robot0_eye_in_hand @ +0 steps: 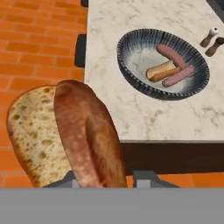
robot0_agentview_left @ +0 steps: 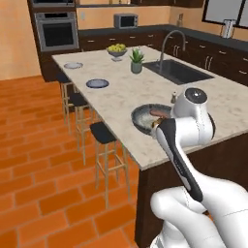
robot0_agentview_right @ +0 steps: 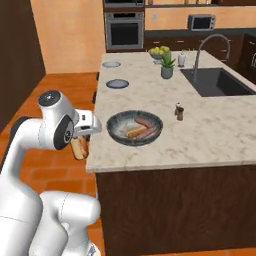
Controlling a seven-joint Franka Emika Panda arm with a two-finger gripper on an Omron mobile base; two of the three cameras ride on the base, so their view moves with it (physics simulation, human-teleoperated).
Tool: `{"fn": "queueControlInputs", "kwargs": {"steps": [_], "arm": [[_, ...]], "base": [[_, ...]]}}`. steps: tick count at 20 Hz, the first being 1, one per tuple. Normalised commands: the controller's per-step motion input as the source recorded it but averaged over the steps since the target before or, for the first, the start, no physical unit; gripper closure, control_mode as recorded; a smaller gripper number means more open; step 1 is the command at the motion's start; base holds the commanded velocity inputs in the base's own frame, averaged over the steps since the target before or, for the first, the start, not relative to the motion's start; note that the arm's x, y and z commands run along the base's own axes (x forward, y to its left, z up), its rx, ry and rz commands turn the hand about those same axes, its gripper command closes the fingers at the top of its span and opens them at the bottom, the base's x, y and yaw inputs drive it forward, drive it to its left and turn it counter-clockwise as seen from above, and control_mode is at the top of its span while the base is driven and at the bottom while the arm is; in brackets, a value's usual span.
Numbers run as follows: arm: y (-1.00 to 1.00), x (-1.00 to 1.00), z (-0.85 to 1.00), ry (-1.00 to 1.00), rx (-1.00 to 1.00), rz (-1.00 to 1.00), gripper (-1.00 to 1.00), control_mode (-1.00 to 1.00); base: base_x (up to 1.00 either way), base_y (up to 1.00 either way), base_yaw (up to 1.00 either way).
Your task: Place one bun and one sausage from the bowl on each plate.
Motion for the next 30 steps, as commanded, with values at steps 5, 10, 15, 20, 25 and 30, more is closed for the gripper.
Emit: {"fn": "queueControlInputs", "kwargs": {"steps": [5, 10, 15, 20, 25, 30], "arm": [[0.0, 0.0, 0.0, 0.0, 0.0, 0.0, 1.0, 1.0], [0.0, 0.0, 0.0, 0.0, 0.0, 0.0, 1.0, 1.0], [0.0, 0.0, 0.0, 0.0, 0.0, 0.0, 1.0, 1.0], [0.0, 0.0, 0.0, 0.0, 0.0, 0.0, 1.0, 1.0], [0.0, 0.0, 0.0, 0.0, 0.0, 0.0, 1.0, 1.0], [0.0, 0.0, 0.0, 0.0, 0.0, 0.0, 1.0, 1.0]], "base": [[0.16, 1.0, -0.45], [0.39, 1.0, -0.45], [0.53, 1.0, -0.41], [0.41, 1.0, -0.45], [0.39, 1.0, -0.46], [0.33, 1.0, -0.47]]}}
